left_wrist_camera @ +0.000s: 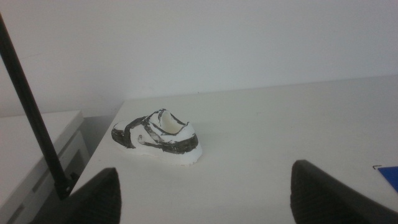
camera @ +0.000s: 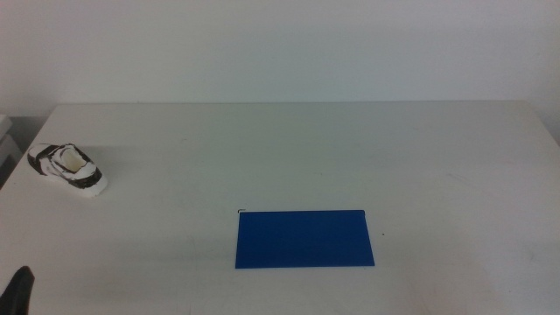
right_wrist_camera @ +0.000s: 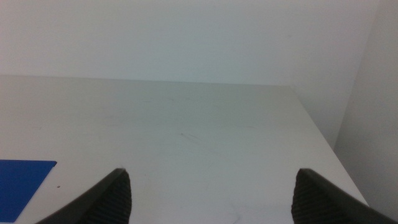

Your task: Use one arm to grab the shoe from the table and place it on the mat.

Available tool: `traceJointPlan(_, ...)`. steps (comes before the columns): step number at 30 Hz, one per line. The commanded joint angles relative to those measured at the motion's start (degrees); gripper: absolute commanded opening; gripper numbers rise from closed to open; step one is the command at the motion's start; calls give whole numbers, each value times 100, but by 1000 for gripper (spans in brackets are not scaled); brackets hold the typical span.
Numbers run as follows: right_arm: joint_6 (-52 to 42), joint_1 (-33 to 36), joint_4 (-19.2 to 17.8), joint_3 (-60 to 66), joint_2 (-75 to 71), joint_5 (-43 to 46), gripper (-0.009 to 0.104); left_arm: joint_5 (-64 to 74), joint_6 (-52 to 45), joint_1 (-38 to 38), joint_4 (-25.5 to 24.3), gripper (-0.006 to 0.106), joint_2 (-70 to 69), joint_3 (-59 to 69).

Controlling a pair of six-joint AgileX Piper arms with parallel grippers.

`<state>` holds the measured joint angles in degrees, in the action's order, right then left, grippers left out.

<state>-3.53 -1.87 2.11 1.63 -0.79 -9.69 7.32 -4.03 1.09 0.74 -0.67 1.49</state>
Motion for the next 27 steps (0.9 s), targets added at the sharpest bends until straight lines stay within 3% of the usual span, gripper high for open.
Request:
traceJointPlan(1, -72, 18, -49, -54, -121, 454, 66, -374, 56, -40, 49, 94, 110, -322)
traceJointPlan(27, -72, 18, -49, -54, -121, 454, 66, 1953, 149, -40, -155, 94, 4943, -5271)
